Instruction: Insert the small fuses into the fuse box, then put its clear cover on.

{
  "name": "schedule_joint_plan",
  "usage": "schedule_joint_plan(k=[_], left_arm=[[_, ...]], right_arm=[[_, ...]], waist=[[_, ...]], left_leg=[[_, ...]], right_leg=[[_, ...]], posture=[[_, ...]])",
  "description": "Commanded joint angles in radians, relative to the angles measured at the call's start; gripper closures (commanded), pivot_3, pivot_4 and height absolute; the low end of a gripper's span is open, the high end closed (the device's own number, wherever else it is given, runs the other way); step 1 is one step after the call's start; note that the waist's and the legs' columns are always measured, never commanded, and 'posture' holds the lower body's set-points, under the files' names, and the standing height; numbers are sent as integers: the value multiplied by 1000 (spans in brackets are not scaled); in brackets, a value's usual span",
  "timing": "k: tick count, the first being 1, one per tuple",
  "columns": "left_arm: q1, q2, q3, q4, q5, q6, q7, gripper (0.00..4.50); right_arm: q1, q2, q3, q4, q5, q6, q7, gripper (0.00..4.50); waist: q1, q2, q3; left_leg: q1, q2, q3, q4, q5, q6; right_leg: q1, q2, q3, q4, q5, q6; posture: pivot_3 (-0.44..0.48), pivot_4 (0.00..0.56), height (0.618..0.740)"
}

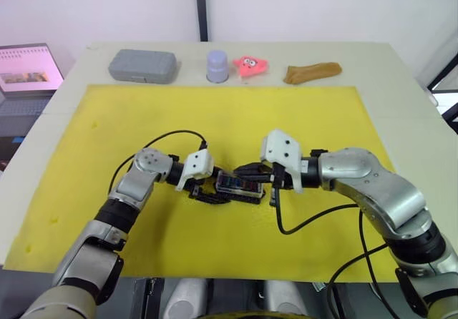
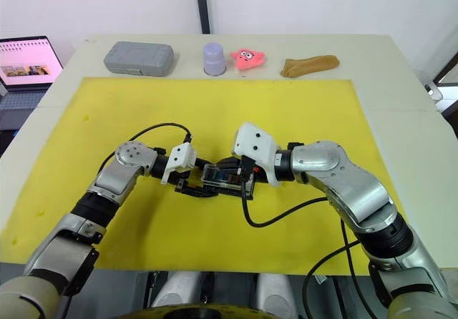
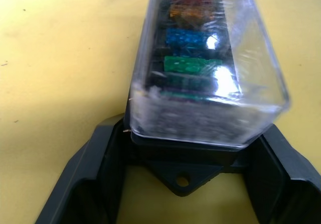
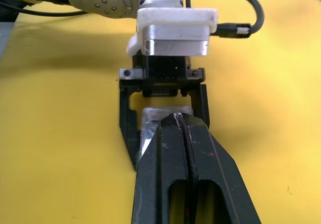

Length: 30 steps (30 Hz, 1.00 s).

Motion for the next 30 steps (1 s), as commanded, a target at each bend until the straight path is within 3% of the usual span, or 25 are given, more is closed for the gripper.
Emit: schedule_joint_plan(k=[1,14,17,22,30], left_arm=[[7,16,6,4,25,-5,14,1935],[7,22,4,-2,27,-5,14,1935],[10,25,4,-10,30,0,21,1935],[25,32,4,-35,29,12,23,1935],[37,43,8,-57,30,31,36,1935]], right_arm=[[-16,-6,-15,-30,6,1,7,4500],[-73,24,-31,5,9,36,-20,4500],[-19,32,13,37,1,69,-29,4500],[94,-16,193,177,-142,11,-10,4500],[61,13,158,180,-134,9,-17,4500]], waist=[[0,0,0],[-1,0,0],[-1,0,0],[-5,2,-3],[-10,2,-6]], left_leg=[[0,0,0,0,0,0],[0,0,0,0,0,0],[0,0,0,0,0,0],[2,0,1,-1,0,0],[7,3,0,-2,-1,1]], right_leg=[[0,0,0,0,0,0],[0,0,0,0,0,0],[0,0,0,0,0,0],[1,0,1,0,0,0],[8,3,0,-3,0,0]], posture=[[0,150,740],[0,150,740],[0,150,740],[0,150,740],[0,150,740]])
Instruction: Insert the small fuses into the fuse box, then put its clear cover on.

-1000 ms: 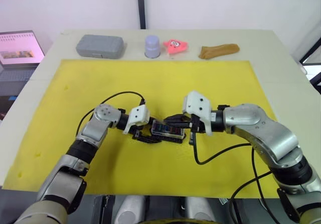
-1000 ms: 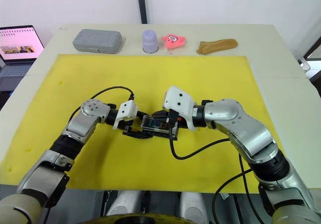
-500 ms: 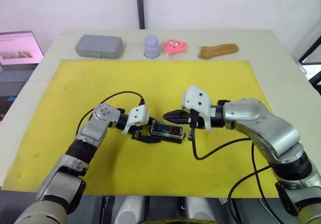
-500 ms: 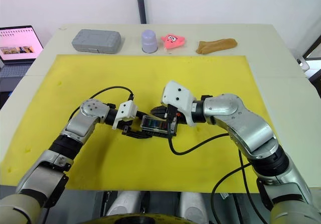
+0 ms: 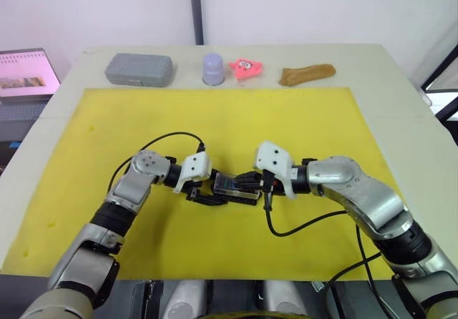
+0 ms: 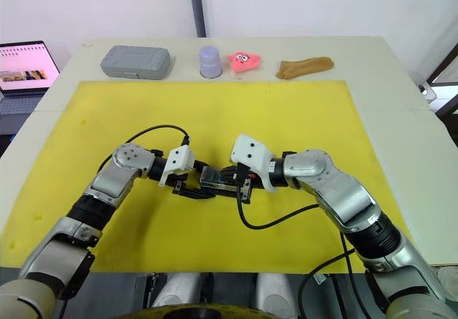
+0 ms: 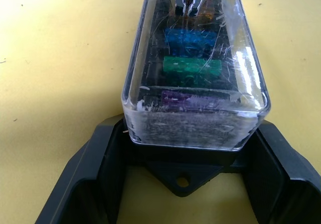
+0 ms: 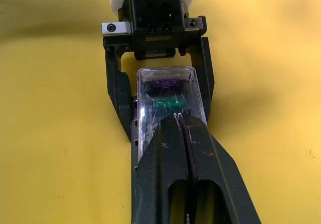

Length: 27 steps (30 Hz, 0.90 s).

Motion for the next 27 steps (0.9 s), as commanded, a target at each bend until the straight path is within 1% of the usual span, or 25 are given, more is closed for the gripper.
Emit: schedule_joint_plan(k=[1,4,7,9,11,12,15,16,18,19,22,27], left_arm=[[7,18,10,-12,13,11,11,1935],[7,20,12,-15,19,22,24,1935],[13,18,14,-30,24,39,49,1935],[22,20,15,-47,26,51,63,903],[34,31,16,-71,29,66,76,59],[39,35,17,-82,29,72,80,59],[67,73,51,-135,-6,121,86,0],[78,90,63,-149,-13,132,88,0],[99,125,83,-173,-25,146,88,0],[118,161,108,-202,-44,165,77,0],[155,255,190,-291,-114,245,57,0],[161,378,327,-415,-229,383,53,0]], right_arm=[[24,-7,44,60,-41,49,-2,4500],[1,6,-14,32,-7,41,-7,4500],[-40,0,-116,-28,59,70,-1,4500],[-54,-21,-164,-60,86,89,11,4500],[-53,-58,-200,-86,96,89,30,4500],[-52,-71,-210,-94,100,89,35,4500],[-31,-151,-255,-115,104,75,74,3636],[-19,-175,-275,-124,113,72,90,3191],[8,-219,-303,-140,123,57,121,2131],[30,-257,-324,-144,121,40,148,1712],[93,-353,-379,-143,113,-13,215,54],[213,-478,-493,-122,118,-94,323,15]], waist=[[0,0,0],[0,0,0],[3,0,0],[5,0,0],[6,0,0],[7,0,0],[5,0,1],[3,0,1],[-1,0,1],[-5,0,1],[-16,0,2],[-7,0,6]], left_leg=[[0,0,0,0,0,0],[0,0,0,0,0,0],[-1,0,0,0,0,0],[-4,0,0,1,0,0],[-5,0,0,1,0,0],[-5,0,0,1,0,0],[-6,0,0,0,0,0],[-5,0,1,0,0,0],[-5,0,1,0,0,0],[-5,1,1,0,0,0],[-6,3,1,-2,0,0],[-6,3,2,-3,0,0]], right_leg=[[0,0,0,0,0,0],[0,0,0,0,0,0],[-1,0,0,0,0,0],[-3,-1,0,0,0,0],[-5,-1,0,0,0,0],[-5,-1,0,0,0,0],[-6,-1,0,0,0,0],[-6,-1,0,0,0,0],[-6,-1,0,0,0,0],[-6,0,0,0,0,0],[-8,0,0,0,0,0],[-8,0,1,0,0,0]], posture=[[0,150,740],[0,150,740],[0,150,740],[0,150,740],[0,150,740],[0,150,740],[0,150,740],[0,150,740],[0,150,740],[0,150,740],[0,150,740],[0,150,740]])
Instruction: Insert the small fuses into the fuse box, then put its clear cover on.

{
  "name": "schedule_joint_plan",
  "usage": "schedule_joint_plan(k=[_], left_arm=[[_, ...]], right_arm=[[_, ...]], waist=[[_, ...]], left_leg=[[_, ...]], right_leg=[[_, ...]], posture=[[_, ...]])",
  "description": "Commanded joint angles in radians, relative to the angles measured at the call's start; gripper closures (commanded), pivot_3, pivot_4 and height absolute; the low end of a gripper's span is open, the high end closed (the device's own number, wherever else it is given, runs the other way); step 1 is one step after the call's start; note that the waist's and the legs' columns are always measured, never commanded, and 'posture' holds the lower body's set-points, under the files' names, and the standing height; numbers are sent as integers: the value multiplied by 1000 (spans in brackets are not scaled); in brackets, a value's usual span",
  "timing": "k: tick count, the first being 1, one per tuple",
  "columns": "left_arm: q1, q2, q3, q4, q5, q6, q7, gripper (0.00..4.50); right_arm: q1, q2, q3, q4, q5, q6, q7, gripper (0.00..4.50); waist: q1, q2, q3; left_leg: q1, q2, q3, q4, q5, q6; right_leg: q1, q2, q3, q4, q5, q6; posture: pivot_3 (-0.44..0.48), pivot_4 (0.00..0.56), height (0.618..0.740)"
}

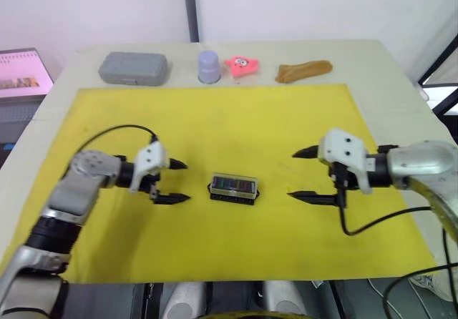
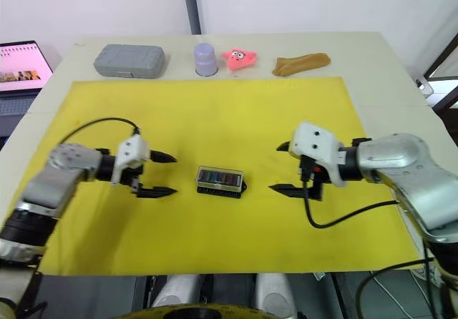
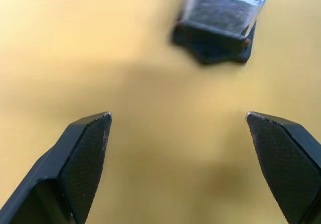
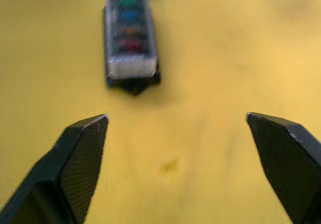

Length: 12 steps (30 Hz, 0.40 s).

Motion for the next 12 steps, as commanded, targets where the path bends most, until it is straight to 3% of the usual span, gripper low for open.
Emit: schedule_joint_plan(k=[1,8,12], left_arm=[[-10,75,114,-109,-92,87,-9,0],[83,257,260,-196,-158,156,-59,0],[150,298,308,-216,-173,160,-68,0]], right_arm=[[55,-65,-113,1,6,-61,74,15],[166,-136,-241,76,-28,-140,143,15],[184,-143,-271,89,-33,-160,154,15]], waist=[[5,-1,1],[-2,1,5],[-3,4,7]], left_leg=[[-1,0,0,0,0,0],[-1,-1,1,0,-1,1],[0,0,2,0,-1,1]], right_leg=[[0,0,0,-1,0,0],[0,-1,0,-2,0,0],[0,-1,0,-2,0,0]], posture=[[0,150,740],[0,150,740],[0,150,740]])
